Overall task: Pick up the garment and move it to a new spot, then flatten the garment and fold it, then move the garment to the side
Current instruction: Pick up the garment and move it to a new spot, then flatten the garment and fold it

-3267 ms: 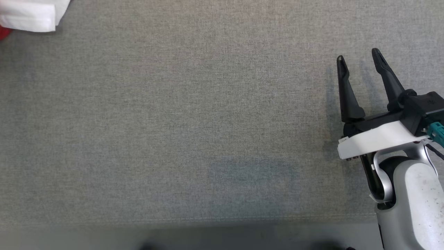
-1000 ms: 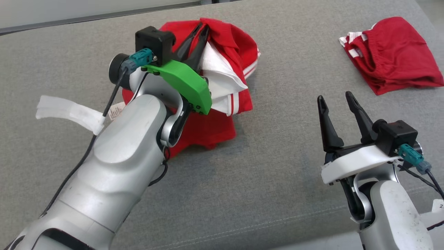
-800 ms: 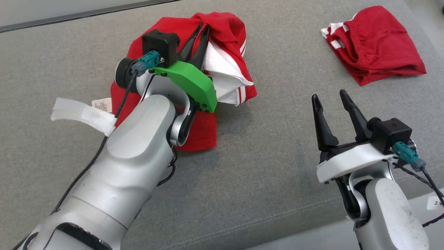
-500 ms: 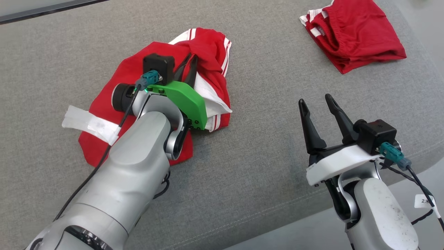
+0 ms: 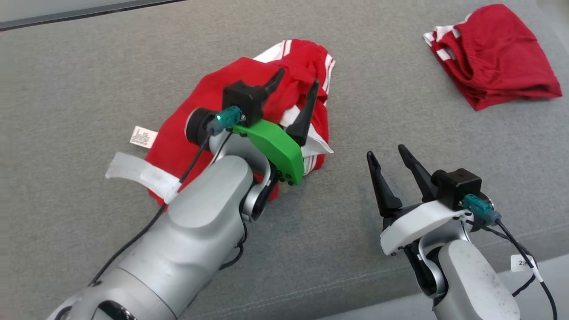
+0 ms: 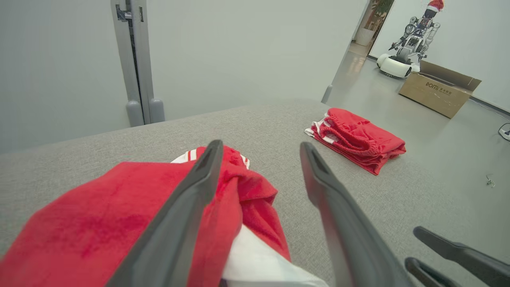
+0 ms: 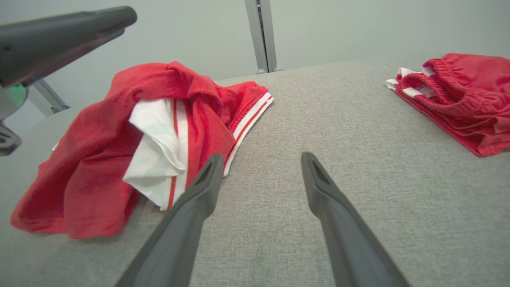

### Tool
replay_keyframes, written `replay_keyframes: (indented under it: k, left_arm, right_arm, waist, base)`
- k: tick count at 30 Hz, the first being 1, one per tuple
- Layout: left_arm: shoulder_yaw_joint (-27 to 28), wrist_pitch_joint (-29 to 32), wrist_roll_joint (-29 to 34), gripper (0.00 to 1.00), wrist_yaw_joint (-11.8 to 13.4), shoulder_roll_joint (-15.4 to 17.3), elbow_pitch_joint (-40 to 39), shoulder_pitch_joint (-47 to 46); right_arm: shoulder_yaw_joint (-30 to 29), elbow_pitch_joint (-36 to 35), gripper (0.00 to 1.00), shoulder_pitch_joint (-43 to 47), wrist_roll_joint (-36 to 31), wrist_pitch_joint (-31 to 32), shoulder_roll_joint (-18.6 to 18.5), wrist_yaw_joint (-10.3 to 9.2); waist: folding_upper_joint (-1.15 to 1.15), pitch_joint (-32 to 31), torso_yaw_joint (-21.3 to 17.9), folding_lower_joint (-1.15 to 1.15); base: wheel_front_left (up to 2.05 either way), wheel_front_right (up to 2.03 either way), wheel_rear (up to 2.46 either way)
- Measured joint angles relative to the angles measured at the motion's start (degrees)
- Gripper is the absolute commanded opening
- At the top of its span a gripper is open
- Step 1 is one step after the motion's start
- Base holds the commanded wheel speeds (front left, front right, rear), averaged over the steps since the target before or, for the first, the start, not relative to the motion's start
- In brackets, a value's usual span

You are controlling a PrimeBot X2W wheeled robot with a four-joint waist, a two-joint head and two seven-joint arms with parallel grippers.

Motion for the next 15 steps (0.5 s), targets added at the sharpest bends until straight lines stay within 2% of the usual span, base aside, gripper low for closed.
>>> replay_keyframes:
  k: [7, 15]
  left_arm:
    - [1.24, -0.16, 4.19, 1.00, 3.08, 0.13, -9.07, 7.84]
    - [6.66, -0.24, 9.00, 1.00, 5.80, 2.52, -19.33, 19.35]
  right_arm:
    - [1.86, 2.52, 1.00, -0.93, -1.33, 0.60, 0.05, 0.00]
    - [0.70, 9.26, 1.00, -5.26, -5.65, 1.27, -2.02, 0.00]
  waist:
    - [0.00, -2.30, 6.97, 0.00]
    - [0.00, -3.85, 14.55, 0.00]
  base:
    - [0.00, 0.00, 0.00]
    - [0.00, 0.00, 0.00]
